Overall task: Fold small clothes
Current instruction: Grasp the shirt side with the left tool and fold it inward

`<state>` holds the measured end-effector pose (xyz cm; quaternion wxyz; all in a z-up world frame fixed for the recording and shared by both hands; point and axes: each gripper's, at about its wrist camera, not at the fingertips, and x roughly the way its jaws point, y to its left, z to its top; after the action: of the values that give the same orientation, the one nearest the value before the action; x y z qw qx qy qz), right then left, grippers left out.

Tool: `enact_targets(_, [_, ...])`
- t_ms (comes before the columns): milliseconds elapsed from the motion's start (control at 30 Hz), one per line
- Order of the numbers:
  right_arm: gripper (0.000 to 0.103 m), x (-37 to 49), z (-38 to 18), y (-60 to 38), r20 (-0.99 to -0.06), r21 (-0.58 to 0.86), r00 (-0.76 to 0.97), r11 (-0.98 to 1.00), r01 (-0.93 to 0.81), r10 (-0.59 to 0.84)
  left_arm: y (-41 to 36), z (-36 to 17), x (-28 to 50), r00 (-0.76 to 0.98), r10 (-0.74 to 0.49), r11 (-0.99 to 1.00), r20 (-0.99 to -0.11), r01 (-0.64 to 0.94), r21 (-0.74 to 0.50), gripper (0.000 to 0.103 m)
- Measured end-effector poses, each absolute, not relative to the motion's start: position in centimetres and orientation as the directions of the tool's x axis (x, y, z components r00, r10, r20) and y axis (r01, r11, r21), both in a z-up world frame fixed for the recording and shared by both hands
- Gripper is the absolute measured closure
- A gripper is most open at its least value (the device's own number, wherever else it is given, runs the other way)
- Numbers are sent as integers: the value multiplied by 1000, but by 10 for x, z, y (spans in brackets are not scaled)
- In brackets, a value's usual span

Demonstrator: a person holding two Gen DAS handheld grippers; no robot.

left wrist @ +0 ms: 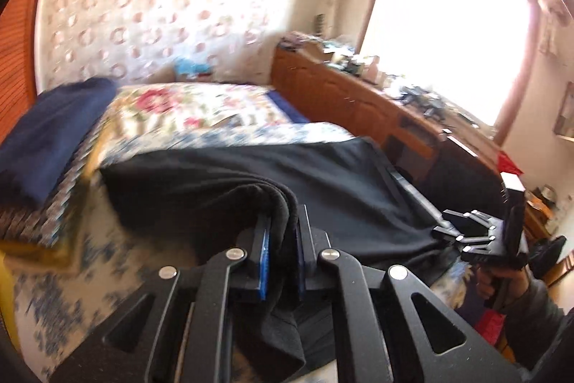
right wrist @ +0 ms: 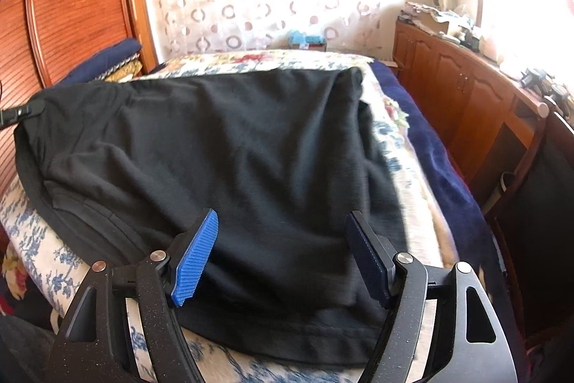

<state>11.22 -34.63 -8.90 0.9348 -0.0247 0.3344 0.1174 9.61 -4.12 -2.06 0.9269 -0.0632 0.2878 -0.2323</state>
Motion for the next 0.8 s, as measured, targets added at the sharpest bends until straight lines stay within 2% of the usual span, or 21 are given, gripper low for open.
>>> enact_targets(333, [28, 99, -77, -375, -592, 50, 784, 979, -198, 189, -143, 25, 117, 646, -602, 787, -469, 580, -211, 96])
enact_targets(567, [28, 93, -75, -391, -578, 71, 795, 982, -176, 185, -188, 43, 119, 606, -647, 741, -463, 642, -195, 95])
enact_targets(733, [28, 89, -75, -397, -573, 86, 798, 982, -171, 189, -198, 24, 126, 562, -628, 742, -539, 641, -195, 90])
enact_targets(800, [28, 89, -76, -396, -577, 84, 795, 982, -171, 187, -199, 13, 128, 532, -627, 736, -570, 644, -208, 82])
